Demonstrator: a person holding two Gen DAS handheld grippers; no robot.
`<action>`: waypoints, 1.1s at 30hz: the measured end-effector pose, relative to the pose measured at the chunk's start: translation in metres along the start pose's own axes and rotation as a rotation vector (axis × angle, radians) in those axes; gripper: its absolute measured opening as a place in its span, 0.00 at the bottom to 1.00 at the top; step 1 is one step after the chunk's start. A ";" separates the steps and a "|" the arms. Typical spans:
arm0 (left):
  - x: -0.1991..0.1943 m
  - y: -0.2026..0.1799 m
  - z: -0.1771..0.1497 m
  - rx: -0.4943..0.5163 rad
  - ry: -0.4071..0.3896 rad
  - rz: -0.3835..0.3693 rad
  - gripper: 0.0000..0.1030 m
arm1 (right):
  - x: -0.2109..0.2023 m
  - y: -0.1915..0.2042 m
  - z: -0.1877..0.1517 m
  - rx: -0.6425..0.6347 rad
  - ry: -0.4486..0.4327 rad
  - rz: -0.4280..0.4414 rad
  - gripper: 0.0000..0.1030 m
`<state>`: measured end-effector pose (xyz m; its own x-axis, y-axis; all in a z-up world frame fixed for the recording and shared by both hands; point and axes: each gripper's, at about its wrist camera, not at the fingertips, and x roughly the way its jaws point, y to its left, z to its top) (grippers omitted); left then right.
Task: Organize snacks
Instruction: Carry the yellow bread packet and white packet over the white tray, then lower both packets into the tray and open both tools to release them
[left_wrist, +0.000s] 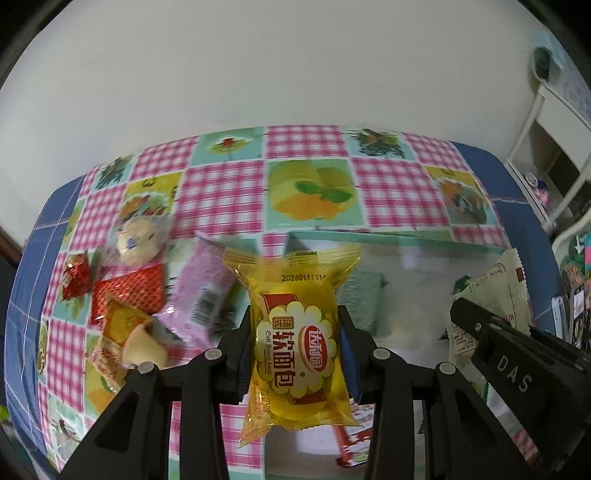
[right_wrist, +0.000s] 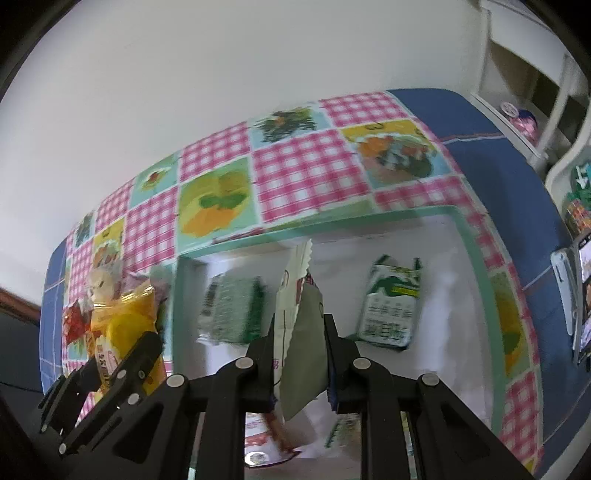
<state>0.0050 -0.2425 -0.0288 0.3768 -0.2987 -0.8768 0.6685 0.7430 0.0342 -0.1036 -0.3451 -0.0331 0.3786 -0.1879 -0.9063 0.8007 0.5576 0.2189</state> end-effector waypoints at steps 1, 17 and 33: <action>0.001 -0.004 0.000 0.008 0.001 -0.003 0.40 | 0.000 -0.004 0.001 0.008 0.000 -0.001 0.20; 0.027 -0.045 -0.007 0.075 0.035 -0.044 0.40 | 0.004 -0.019 0.011 0.032 -0.007 0.015 0.20; 0.019 -0.036 -0.006 0.064 0.047 -0.053 0.63 | 0.000 -0.018 0.012 0.020 0.002 0.013 0.22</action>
<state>-0.0160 -0.2717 -0.0496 0.3104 -0.3075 -0.8995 0.7269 0.6866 0.0162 -0.1121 -0.3649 -0.0330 0.3880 -0.1790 -0.9041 0.8051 0.5434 0.2379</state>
